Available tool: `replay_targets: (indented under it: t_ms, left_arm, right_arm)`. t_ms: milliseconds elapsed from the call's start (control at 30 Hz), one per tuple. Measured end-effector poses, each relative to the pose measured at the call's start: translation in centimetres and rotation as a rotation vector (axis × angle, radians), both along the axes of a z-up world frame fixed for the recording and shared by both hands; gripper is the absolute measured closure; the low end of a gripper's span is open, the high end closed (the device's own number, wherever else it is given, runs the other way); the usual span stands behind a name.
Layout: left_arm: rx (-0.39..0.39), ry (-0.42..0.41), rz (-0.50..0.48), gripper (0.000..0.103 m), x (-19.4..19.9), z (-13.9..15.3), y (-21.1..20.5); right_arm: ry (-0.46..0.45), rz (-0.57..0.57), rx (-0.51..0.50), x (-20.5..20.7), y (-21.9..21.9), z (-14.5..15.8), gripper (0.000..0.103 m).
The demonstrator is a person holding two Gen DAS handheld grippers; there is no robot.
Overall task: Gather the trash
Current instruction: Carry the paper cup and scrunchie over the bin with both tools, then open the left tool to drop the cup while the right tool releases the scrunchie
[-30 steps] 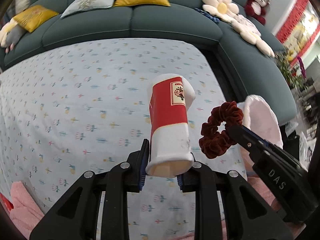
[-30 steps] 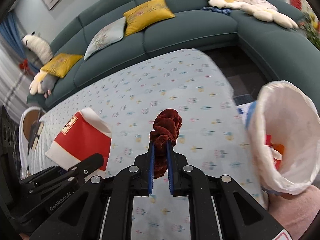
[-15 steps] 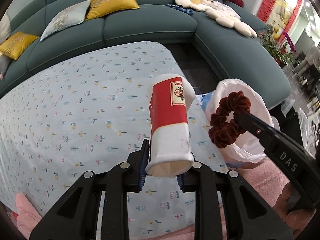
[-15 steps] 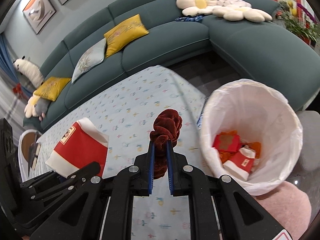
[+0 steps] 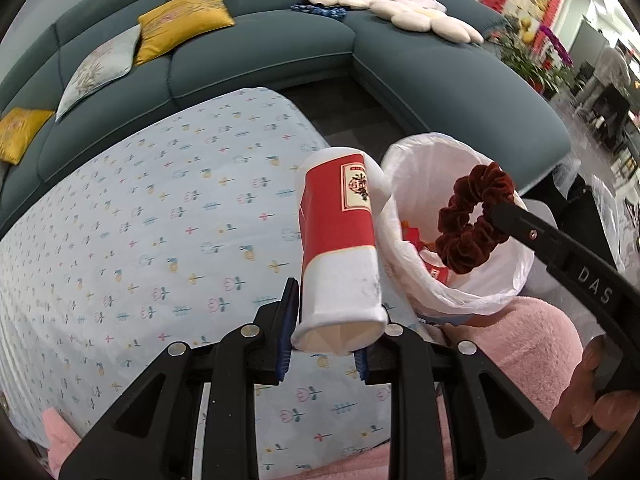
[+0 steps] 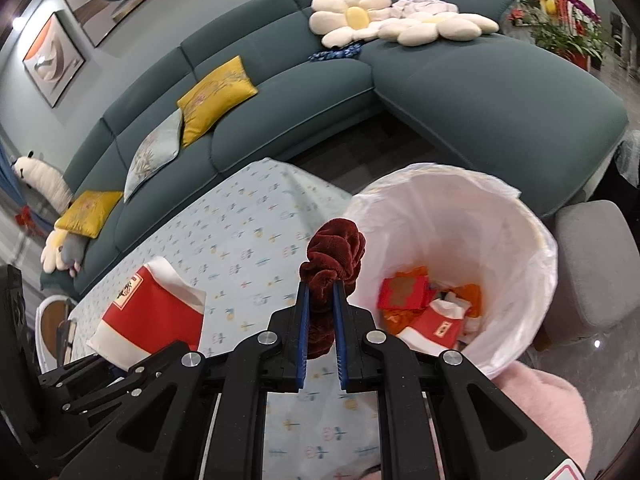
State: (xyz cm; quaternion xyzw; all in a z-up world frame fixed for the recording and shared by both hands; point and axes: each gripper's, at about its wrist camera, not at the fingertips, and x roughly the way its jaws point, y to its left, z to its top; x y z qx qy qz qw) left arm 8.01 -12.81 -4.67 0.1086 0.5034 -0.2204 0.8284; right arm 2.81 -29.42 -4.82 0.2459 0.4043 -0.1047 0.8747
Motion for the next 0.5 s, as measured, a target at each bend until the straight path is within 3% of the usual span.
replay_targets:
  t_ms: [500]
  left_arm:
    - [0.023,0.024,-0.113,0.080,-0.6,-1.2,-6.6]
  right_arm:
    - [0.006,-0.124,0.013,-2.4,-6.1,-1.1,0.092]
